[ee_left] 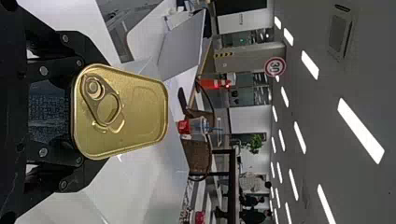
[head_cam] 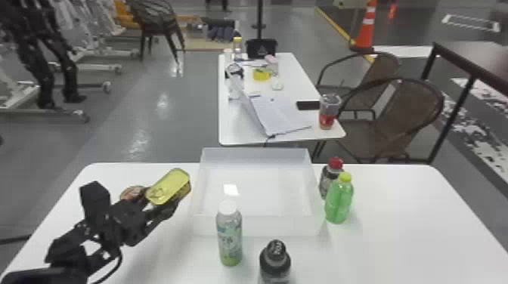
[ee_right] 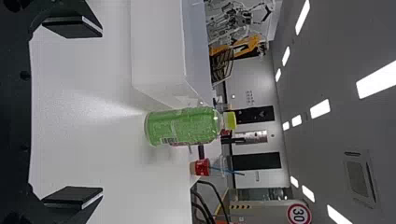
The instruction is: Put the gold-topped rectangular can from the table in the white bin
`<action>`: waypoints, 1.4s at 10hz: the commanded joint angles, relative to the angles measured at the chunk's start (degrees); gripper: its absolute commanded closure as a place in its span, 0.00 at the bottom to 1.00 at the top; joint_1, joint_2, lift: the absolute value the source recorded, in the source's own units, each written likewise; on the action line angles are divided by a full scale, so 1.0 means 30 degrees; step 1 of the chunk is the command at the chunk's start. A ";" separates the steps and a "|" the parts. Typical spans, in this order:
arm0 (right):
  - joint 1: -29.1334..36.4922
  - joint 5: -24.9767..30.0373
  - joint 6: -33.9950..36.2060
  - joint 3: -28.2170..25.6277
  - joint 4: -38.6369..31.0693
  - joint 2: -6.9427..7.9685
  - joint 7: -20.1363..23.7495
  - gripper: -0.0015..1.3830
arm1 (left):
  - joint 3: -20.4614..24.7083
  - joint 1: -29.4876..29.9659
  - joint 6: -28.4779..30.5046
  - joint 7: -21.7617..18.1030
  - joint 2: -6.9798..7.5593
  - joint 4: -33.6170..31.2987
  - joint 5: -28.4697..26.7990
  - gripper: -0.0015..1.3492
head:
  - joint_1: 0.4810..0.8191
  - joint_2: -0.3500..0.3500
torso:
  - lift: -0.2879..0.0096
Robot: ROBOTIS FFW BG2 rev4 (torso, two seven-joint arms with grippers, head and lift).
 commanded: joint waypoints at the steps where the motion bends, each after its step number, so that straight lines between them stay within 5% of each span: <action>1: -0.0062 0.0000 -0.0029 0.0000 0.0029 0.0017 0.0002 0.08 | -0.0495 -0.0390 0.0314 0.0120 0.0085 -0.0426 0.0499 0.61 | 0.20 0.50 | 0.63; 5: -0.0296 0.0000 -0.0029 0.0000 0.0234 0.0017 0.0178 0.08 | -0.2722 -0.2177 0.1046 0.0208 0.0495 0.0219 0.1084 0.61 | 0.20 0.50 | 0.63; 8: -0.0384 0.0000 -0.0029 0.0000 0.0351 0.0017 0.0207 0.08 | -0.4772 -0.4345 0.0841 -0.0524 0.0876 0.3822 0.1495 0.61 | 0.20 0.50 | 0.63; 11: -0.0501 -0.0029 -0.0029 0.0000 0.0410 0.0017 0.0237 0.08 | -0.5241 -0.5809 0.0841 -0.1052 0.0964 0.6635 0.0791 0.60 | 0.20 0.50 | 0.63; 12: -0.0501 0.0000 0.0000 0.0000 0.0439 0.0017 0.0237 0.08 | -0.5124 -0.5927 0.0959 -0.1052 0.1022 0.6869 0.0733 0.55 | 0.20 0.50 | 0.63; 14: -0.0530 -0.0059 0.0000 0.0029 0.0439 0.0017 0.0237 0.08 | -0.5095 -0.5897 0.0666 -0.0934 0.1022 0.6869 0.0791 0.25 | 0.20 0.50 | 0.63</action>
